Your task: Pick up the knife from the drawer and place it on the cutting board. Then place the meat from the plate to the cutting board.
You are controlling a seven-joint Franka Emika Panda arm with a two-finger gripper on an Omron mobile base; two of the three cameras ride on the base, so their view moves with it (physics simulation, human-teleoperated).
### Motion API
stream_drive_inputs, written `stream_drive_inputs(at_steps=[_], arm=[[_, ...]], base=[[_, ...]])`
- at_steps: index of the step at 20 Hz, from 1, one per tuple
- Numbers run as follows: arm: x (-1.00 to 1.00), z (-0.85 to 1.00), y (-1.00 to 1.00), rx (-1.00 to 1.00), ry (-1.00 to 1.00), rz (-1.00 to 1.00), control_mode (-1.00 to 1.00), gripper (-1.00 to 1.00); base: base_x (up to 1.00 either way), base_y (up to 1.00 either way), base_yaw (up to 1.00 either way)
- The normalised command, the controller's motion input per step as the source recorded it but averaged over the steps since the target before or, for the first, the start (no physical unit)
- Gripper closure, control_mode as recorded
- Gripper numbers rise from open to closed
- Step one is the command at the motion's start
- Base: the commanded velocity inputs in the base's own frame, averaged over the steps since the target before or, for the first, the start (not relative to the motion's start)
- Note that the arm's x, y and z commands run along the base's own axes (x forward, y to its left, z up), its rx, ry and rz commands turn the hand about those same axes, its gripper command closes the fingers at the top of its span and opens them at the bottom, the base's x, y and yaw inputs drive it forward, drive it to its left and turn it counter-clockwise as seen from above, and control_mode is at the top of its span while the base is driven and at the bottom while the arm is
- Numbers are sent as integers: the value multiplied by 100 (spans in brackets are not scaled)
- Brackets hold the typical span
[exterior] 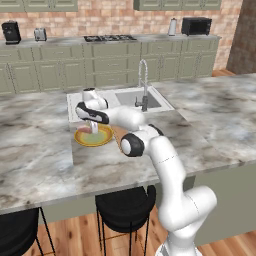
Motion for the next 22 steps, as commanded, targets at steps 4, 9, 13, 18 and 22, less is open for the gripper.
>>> stream_drive_inputs(at_steps=[4,9,13,18,22], arm=[[-57,42,-20,0,0,-1,-100,100],[-61,19,-30,0,0,-5,-100,100],[-69,0,-57,3,-5,-9,-100,100],[-73,0,-57,3,-7,-9,-100,100],[-76,4,-63,3,-10,-7,-100,100]], base=[[0,0,0],[0,0,0],[0,0,0],[0,0,0],[0,0,0]])
